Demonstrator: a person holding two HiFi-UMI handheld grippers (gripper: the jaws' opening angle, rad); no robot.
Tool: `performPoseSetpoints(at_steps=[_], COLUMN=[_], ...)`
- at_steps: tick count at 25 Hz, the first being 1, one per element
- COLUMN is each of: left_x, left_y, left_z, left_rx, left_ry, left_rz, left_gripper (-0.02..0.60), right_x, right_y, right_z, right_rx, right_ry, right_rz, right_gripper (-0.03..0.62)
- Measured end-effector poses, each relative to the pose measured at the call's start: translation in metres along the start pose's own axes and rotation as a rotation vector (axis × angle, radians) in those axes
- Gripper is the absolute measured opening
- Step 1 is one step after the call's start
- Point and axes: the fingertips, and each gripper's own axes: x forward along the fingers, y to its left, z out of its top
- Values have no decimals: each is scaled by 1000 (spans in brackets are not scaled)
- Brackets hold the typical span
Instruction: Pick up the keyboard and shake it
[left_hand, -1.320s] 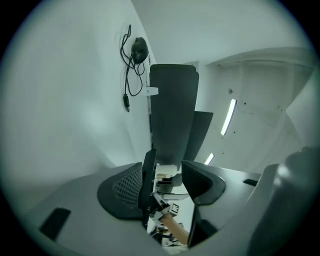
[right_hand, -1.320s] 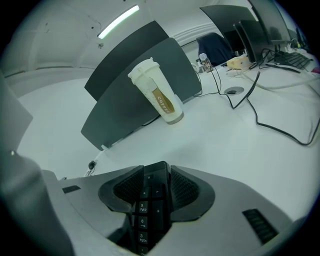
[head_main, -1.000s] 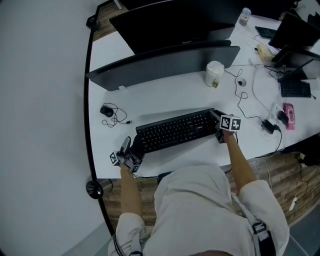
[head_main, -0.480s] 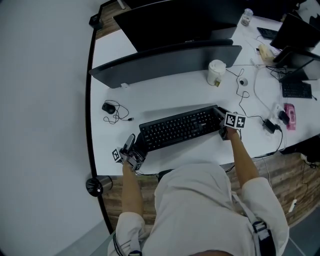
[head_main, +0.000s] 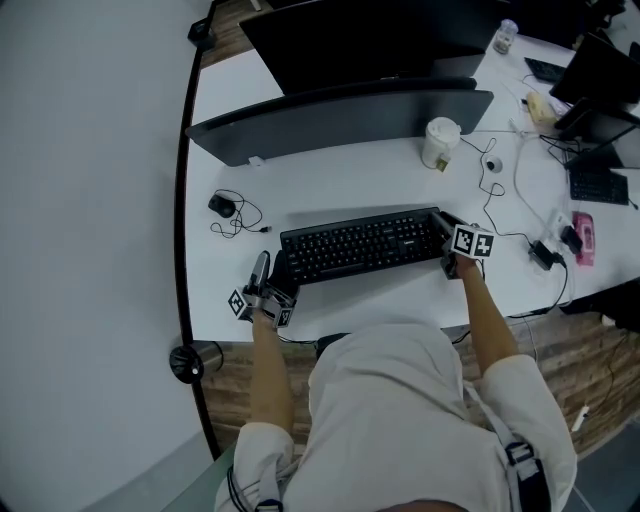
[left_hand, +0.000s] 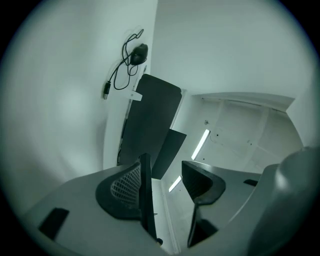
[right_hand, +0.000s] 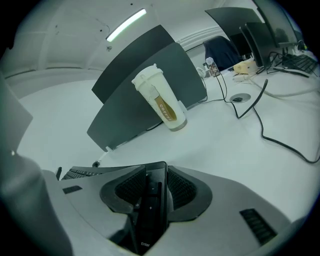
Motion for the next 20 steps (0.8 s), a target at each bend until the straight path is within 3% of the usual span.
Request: performPoseSetpoints(at_steps=[6, 9, 12, 14, 18, 20], left_x=[-3, -3, -4, -4, 2, 2], left_y=[12, 17, 22, 30, 44, 46], left_z=[8, 9, 8, 2, -30, -33], left_rx=[-95, -95, -90, -56, 56, 83], left_ry=[-80, -96, -98, -34, 212, 255], left_rz=[49, 90, 124, 172, 317, 342], left_gripper=[252, 252, 295, 295, 295, 293], right_x=[-1, -2, -3, -4, -3, -4], right_y=[-3, -2, -2, -1, 5, 8], right_z=[6, 6, 4, 6, 8, 9], right_rx=[28, 20, -8, -36, -68, -74], right_ry=[-40, -52, -69, -78, -72, -66], right_rz=[-15, -23, -47, -49, -16, -9], right_gripper=[155, 153, 143, 143, 138, 138])
